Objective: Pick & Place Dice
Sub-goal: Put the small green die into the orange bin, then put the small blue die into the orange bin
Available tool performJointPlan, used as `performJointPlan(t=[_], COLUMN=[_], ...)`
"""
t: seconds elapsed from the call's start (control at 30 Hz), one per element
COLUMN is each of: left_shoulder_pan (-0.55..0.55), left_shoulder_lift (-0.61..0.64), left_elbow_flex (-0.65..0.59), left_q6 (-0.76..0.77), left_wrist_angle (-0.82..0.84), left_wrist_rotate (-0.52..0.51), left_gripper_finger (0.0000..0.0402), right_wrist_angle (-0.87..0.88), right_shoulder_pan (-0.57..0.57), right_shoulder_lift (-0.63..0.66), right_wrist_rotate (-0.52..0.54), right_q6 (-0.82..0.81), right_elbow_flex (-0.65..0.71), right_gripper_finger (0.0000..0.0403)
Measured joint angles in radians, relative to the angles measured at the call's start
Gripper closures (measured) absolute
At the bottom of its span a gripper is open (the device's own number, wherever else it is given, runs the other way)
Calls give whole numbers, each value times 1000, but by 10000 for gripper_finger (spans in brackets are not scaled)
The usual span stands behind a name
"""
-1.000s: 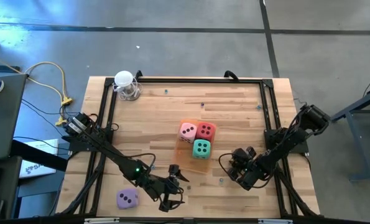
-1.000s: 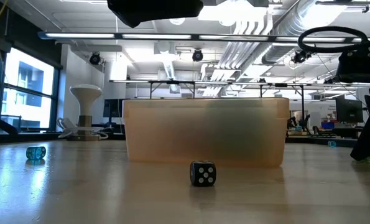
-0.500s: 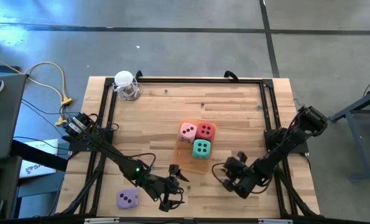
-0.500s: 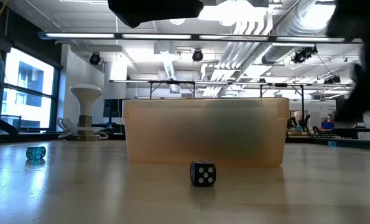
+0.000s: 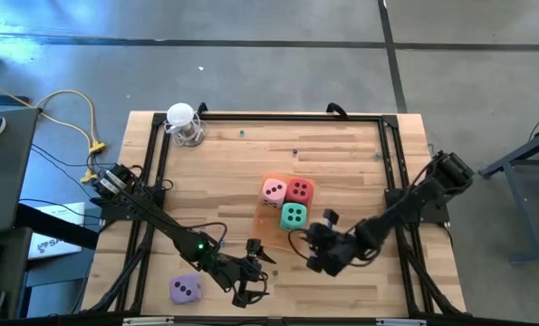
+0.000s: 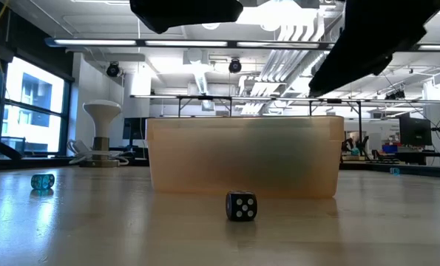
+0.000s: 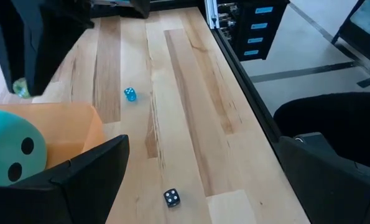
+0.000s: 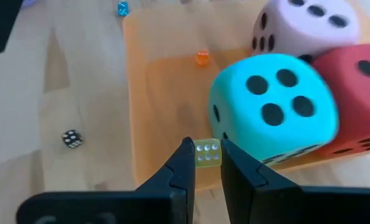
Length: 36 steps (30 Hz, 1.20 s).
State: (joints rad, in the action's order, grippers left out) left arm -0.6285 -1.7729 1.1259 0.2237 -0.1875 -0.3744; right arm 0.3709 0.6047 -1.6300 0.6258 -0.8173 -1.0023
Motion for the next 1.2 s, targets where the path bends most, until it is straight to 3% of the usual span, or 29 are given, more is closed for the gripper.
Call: performJointPlan(t=[0.1, 0.3, 0.8, 1.07, 1.2], left_shoulder_pan=[0, 0, 0, 0, 0], left_shoulder_lift=[0, 0, 0, 0, 0], left_elbow_flex=[0, 0, 0, 0, 0], left_q6=[-17, -18, -15, -14, -13], left_wrist_angle=[0, 0, 4, 10, 10], left_wrist_rotate=[0, 0, 0, 0, 0], left_gripper_finger=[2, 2, 2, 2, 2], right_wrist_angle=[-10, -66, -129, -79, -83], right_shoulder_pan=[-27, -51, -48, 3, 52], right_shoulder_lift=[-18, -47, -53, 10, 25], right_wrist_rotate=[-81, -130, -84, -357, -434], right_q6=[17, 72, 215, 189, 155], right_elbow_flex=[1, 3, 0, 0, 0], right_gripper_finger=[351, 327, 210, 216, 234])
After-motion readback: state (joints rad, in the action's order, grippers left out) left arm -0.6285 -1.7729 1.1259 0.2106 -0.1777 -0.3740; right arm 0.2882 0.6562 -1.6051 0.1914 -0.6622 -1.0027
